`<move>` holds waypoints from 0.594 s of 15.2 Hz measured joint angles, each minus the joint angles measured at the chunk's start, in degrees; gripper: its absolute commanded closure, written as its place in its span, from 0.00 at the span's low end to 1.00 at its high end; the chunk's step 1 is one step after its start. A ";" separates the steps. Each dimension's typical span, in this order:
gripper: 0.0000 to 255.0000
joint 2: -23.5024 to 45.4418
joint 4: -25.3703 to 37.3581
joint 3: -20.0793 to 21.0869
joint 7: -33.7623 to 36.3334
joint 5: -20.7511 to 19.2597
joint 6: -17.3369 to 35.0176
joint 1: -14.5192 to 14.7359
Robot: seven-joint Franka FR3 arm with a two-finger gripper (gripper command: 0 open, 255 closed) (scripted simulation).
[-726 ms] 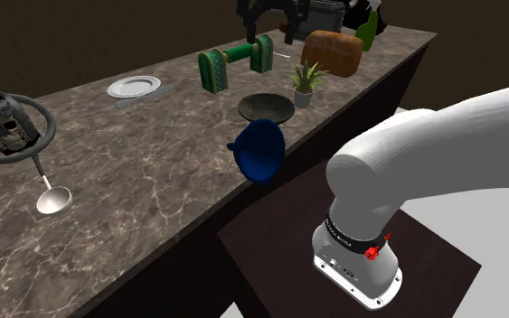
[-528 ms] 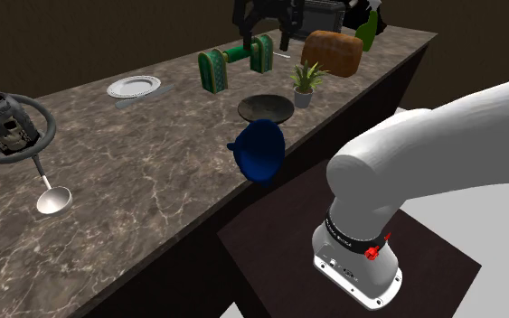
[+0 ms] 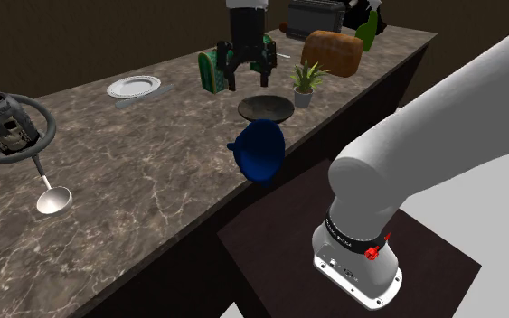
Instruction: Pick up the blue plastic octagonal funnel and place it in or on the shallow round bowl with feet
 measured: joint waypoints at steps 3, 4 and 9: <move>0.00 6.16 -0.64 0.49 -1.69 1.01 2.15 1.21; 0.00 8.44 -0.14 0.77 -2.06 1.42 2.47 1.69; 0.00 18.89 0.03 1.79 -4.98 2.96 5.26 3.46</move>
